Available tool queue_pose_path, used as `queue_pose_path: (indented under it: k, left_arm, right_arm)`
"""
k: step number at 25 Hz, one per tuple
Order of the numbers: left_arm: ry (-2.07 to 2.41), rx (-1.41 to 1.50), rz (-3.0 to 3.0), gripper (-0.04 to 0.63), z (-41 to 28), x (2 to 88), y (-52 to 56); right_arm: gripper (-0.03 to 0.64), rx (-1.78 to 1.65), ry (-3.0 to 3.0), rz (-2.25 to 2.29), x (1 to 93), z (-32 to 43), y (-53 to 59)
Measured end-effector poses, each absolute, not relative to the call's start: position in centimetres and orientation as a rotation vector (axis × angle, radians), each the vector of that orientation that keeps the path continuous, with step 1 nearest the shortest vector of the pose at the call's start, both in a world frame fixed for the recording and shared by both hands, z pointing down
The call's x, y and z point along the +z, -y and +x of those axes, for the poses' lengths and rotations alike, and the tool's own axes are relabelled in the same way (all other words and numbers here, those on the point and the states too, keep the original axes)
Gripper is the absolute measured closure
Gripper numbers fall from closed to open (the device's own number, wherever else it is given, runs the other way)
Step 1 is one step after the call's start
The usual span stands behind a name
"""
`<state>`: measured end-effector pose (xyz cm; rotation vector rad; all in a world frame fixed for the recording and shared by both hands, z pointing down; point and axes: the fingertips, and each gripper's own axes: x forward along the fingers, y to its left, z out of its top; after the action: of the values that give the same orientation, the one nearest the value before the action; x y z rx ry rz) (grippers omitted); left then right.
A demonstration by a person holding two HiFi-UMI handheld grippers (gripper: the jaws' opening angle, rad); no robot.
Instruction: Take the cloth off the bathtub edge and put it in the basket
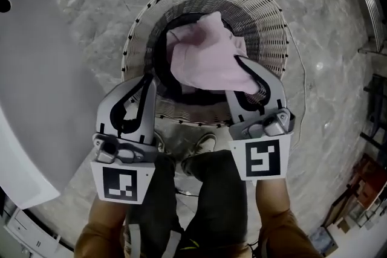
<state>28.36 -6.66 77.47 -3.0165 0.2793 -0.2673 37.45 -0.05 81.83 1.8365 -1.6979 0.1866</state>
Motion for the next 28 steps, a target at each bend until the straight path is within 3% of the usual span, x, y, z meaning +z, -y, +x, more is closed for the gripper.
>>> queue_pose_path:
  k: [5, 9, 23, 25, 28]
  left_arm:
    - [-0.255, -0.254, -3.039, 0.589, 29.1, 79.6, 5.6]
    - [-0.228, -0.287, -3.046, 0.589, 28.9, 79.9, 4.7]
    - [-0.232, -0.392, -3.103, 0.588, 26.7, 72.8, 0.2]
    - [-0.23, -0.398, -3.106, 0.588, 26.2, 70.9, -0.3]
    - [-0.231, -0.411, -3.105, 0.589, 25.2, 68.4, -0.7]
  right_arm:
    - [0.496, 0.41, 1.719, 1.643, 86.2, 38.0, 0.6]
    - [0.391, 0.453, 1.749, 1.554, 86.7, 37.5, 0.0]
    - [0.394, 0.513, 1.735, 1.643, 78.6, 36.2, -5.9]
    - [0.446, 0.482, 1.733, 1.689, 76.3, 36.2, -6.1]
    - [0.609, 0.429, 1.744, 1.796, 72.2, 35.8, -6.3]
